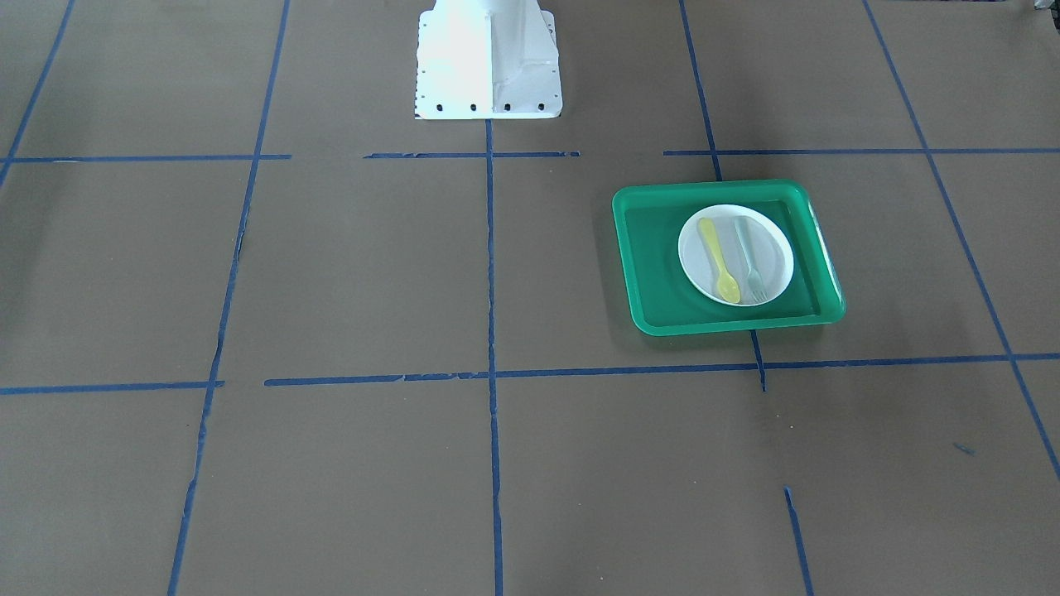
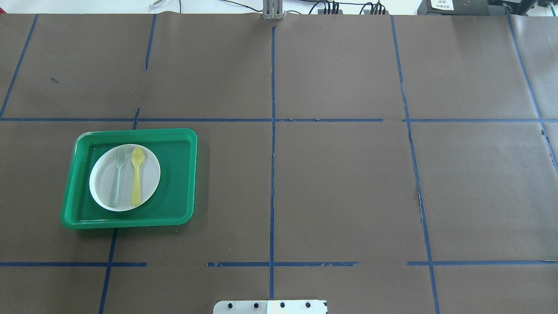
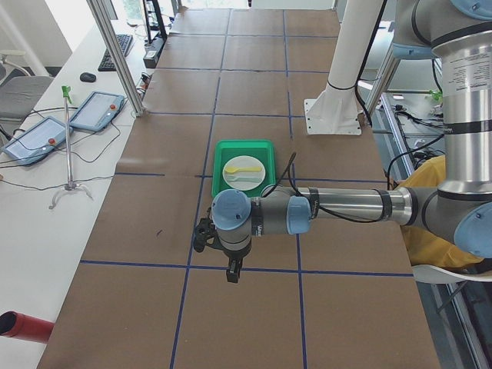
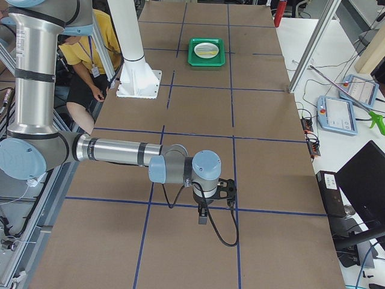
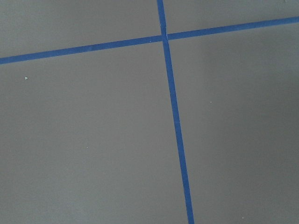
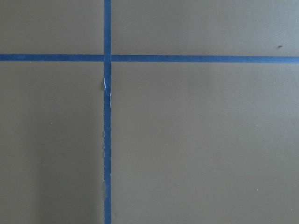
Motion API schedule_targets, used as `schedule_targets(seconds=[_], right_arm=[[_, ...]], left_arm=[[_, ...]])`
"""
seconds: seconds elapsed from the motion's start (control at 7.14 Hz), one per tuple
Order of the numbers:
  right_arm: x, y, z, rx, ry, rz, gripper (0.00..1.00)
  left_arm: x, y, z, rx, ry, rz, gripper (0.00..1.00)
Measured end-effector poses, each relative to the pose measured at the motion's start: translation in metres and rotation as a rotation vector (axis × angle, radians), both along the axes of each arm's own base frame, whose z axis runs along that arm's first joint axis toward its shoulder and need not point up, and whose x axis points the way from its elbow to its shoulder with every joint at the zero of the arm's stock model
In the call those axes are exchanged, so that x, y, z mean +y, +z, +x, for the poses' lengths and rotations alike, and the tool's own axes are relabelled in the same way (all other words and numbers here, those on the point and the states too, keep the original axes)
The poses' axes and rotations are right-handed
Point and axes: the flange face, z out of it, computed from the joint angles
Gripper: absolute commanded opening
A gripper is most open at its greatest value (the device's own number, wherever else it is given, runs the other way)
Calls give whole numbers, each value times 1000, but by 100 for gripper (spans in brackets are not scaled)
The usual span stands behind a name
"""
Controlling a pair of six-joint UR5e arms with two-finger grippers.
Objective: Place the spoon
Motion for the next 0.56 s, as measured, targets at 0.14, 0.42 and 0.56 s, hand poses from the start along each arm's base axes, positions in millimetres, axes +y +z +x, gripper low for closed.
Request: schedule_targets(seconds=[0.14,0.42,0.56], right_arm=[[0,0,0,0,0,0,100],[0,0,0,0,0,0,100],[0,0,0,0,0,0,100]], left_arm=[[-1,-3,0,0,0,5,100],[-15,-22,0,5,2,62,100],[-27,-38,1,3,7,142,100]])
